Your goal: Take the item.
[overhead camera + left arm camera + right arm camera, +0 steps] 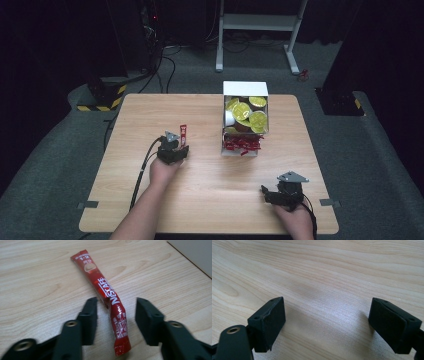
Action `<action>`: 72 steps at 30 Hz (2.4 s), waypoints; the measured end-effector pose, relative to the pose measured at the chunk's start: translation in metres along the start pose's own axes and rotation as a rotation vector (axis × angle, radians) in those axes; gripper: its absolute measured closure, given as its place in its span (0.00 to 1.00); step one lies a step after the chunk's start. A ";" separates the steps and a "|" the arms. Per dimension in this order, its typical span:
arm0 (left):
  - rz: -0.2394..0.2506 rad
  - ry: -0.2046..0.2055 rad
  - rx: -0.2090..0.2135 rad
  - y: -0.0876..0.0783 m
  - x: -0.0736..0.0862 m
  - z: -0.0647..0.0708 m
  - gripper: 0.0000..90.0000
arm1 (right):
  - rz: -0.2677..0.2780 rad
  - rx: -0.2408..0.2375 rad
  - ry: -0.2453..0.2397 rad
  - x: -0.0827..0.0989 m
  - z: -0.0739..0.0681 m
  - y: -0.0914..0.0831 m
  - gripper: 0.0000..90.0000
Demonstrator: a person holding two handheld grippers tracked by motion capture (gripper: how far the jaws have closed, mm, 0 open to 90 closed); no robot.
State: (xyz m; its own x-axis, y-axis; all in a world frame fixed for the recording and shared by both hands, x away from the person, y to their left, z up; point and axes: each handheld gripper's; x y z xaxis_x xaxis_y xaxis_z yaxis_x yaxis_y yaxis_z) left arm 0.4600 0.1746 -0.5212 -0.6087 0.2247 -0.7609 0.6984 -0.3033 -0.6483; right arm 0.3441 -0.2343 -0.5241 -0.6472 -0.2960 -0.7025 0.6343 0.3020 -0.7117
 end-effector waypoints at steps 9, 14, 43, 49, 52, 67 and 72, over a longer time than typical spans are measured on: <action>0.011 0.013 0.011 -0.009 -0.003 0.003 0.35 | 0.000 0.000 0.000 0.000 0.000 0.000 0.16; 0.029 0.011 0.044 -0.021 -0.002 0.004 0.35 | 0.000 0.000 0.000 0.000 0.000 0.000 0.16; 0.058 0.014 0.107 -0.087 0.032 -0.022 0.32 | 0.000 0.000 0.000 0.000 0.000 0.000 0.16; 0.039 0.036 0.094 -0.102 0.045 -0.031 0.32 | 0.000 0.000 0.000 0.000 0.000 0.000 0.16; 0.014 0.034 0.106 -0.108 0.053 -0.037 0.34 | 0.000 0.000 0.000 0.000 0.000 0.000 0.16; -0.045 0.100 0.038 -0.129 0.119 -0.063 0.17 | 0.000 0.002 0.002 0.000 0.000 0.000 0.16; -0.055 0.085 0.015 -0.126 0.118 -0.062 0.09 | 0.001 0.001 -0.003 0.000 0.000 0.000 0.16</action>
State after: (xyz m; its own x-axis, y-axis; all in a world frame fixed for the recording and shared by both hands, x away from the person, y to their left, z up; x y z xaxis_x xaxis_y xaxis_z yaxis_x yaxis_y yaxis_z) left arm 0.3238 0.2970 -0.5307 -0.6114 0.3191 -0.7241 0.6585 -0.3021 -0.6892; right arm 0.3444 -0.2347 -0.5242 -0.6452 -0.2982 -0.7034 0.6355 0.3015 -0.7108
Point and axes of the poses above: each handheld gripper's, and its own axes: y roughly forward along the jaws, x roughly out of its underside, z roughly to its right, and after that the axes turned 1 degree about y, right-handed
